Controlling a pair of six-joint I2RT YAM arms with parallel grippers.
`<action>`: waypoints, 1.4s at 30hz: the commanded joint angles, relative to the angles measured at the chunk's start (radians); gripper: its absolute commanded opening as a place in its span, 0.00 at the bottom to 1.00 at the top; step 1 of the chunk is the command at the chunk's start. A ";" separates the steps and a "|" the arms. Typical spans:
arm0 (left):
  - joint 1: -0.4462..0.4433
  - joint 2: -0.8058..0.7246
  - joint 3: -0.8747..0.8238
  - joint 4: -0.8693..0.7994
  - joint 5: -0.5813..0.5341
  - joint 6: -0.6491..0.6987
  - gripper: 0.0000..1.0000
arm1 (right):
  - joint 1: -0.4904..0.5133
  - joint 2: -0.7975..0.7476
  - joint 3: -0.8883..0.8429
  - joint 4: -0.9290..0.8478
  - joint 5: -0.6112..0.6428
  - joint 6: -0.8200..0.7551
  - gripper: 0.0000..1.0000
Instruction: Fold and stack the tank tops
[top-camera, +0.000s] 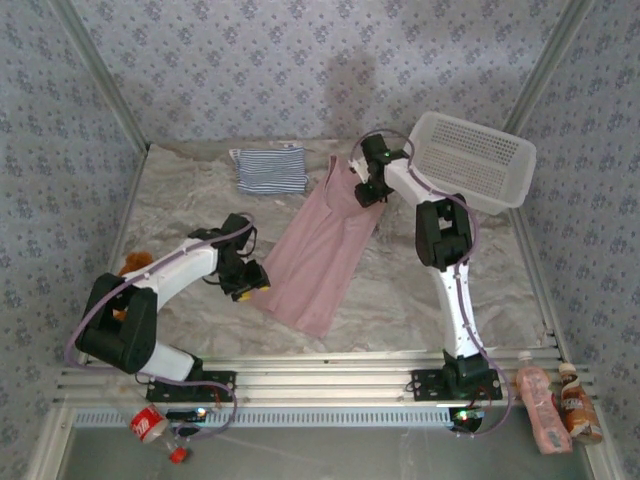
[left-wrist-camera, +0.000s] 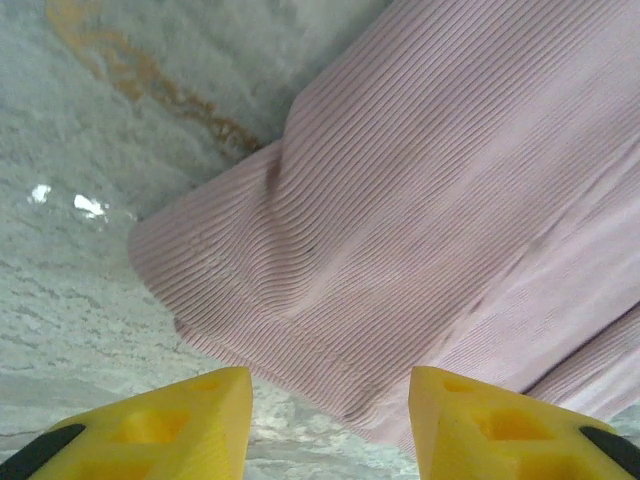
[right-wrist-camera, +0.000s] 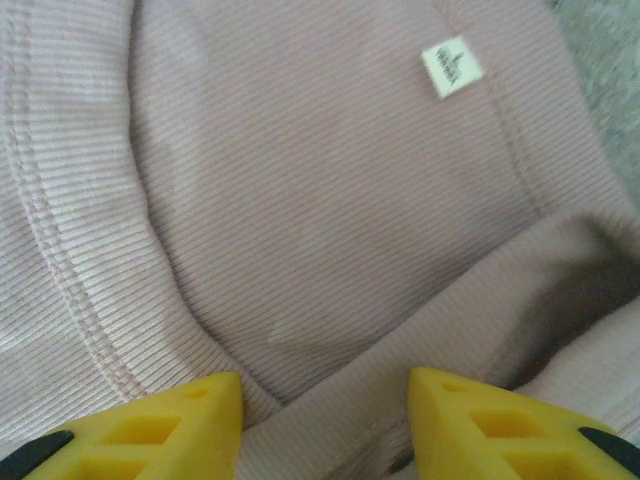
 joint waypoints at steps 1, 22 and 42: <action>-0.001 -0.029 0.038 -0.065 -0.059 0.016 0.46 | -0.008 -0.065 -0.009 0.077 -0.077 -0.066 0.50; 0.113 0.124 0.010 0.016 0.036 0.203 0.49 | 0.490 -0.923 -1.190 0.488 -0.277 0.030 0.62; 0.075 0.183 0.005 0.010 0.059 0.178 0.24 | 0.830 -0.746 -1.275 0.625 -0.153 0.028 0.59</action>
